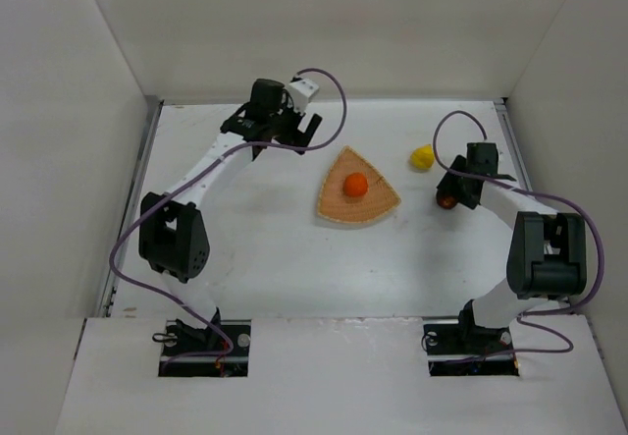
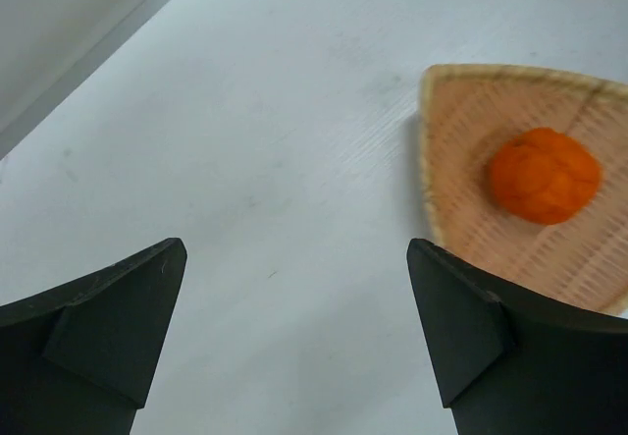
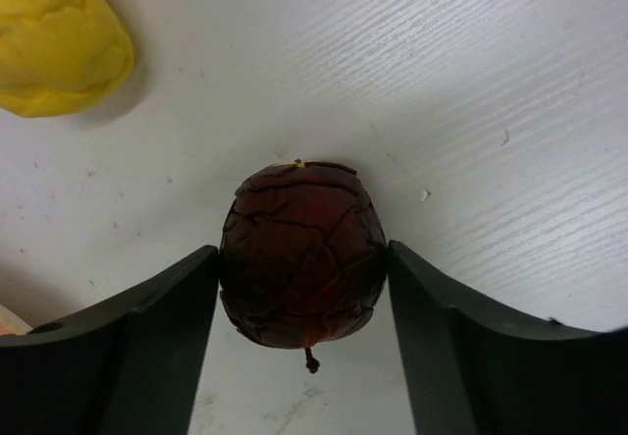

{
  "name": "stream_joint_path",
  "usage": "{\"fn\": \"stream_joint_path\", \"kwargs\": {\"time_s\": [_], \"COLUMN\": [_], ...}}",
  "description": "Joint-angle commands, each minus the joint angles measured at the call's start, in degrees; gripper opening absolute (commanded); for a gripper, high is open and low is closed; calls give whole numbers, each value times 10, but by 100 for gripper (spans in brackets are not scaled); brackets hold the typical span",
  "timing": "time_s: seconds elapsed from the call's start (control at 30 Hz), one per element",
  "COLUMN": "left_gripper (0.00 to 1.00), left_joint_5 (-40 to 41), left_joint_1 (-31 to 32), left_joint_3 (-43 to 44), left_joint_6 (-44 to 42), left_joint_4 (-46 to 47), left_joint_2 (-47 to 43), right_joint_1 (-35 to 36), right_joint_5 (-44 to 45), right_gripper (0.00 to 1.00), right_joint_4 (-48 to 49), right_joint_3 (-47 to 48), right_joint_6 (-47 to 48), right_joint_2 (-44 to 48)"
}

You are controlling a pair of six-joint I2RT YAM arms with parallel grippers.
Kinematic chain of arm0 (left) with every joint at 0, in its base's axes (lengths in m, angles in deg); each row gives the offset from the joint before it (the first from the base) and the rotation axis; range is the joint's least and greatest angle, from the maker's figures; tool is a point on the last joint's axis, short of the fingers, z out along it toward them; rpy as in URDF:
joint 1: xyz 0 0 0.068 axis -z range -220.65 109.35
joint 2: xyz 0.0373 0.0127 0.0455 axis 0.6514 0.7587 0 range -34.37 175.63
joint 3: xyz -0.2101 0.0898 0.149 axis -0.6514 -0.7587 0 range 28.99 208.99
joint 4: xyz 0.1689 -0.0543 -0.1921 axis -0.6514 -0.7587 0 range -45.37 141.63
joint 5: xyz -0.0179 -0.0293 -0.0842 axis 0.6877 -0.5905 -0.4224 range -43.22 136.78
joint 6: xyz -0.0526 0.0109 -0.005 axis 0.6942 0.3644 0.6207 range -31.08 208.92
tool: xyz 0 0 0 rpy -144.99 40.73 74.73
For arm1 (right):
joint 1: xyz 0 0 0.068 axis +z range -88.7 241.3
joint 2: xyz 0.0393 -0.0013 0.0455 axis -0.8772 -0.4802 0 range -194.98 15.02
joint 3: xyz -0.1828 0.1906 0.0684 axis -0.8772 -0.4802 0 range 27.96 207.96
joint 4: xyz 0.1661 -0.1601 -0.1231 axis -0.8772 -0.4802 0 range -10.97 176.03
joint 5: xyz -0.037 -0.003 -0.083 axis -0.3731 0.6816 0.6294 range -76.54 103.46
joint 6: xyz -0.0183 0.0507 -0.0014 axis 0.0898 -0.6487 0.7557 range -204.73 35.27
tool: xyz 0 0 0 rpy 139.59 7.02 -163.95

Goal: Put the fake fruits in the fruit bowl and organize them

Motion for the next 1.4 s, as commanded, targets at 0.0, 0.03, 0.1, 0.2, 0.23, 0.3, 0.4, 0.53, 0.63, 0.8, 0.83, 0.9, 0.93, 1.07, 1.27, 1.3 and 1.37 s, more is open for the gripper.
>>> {"fn": "stream_joint_path", "kwargs": {"time_s": [0.0,0.03,0.1,0.2,0.23,0.3,0.4,0.53,0.63,0.8,0.83,0.9,0.93,1.07,1.27,1.3,1.37], "left_gripper": [100,100,100,100,100,100,100,100,100,100,100,100,100,100,100,100,100], "left_joint_5": [22,24,27,28,28,30,33,33,33,33,33,33,33,33,33,33,33], "left_joint_1": [-33,-44,-63,-91,-98,-108,-114,-115,-116,-113,-113,-113,-113,-119,-121,-121,-119], "left_joint_3": [-50,-59,-70,-80,-84,-87,-94,-109,-114,-115,-116,-120,-122,-129,-128,-127,-126], "left_joint_6": [11,7,0,0,0,-3,-3,-3,-4,-4,-4,-5,-5,-6,-6,-6,-7], "left_joint_4": [20,23,24,30,32,35,35,41,44,45,45,48,49,52,53,52,52], "left_joint_2": [-17,-21,-31,-45,-48,-51,-55,-58,-57,-58,-59,-62,-63,-68,-60,-57,-54], "right_joint_1": [7,7,7,24,31,57,114,207,265,311,313,315,316,319,319,315,300], "right_joint_5": [6,6,7,15,17,30,61,67,61,60,57,41,35,19,2,8,31], "right_gripper": [62,55,41,22,18,16,16,17,17,19,20,20,20,42,100,100,100], "right_joint_4": [9,9,5,2,1,-8,-22,-13,1,13,13,9,7,1,1,1,-4], "right_joint_3": [-4,-4,-1,6,9,23,53,103,158,251,268,302,311,326,312,309,305], "right_joint_6": [9,10,12,17,17,17,11,3,-3,-1,-4,-4,-4,-5,3,5,4], "right_joint_2": [-4,-4,4,34,42,61,82,80,34,-88,-111,-154,-168,-191,-136,-121,-92]}}
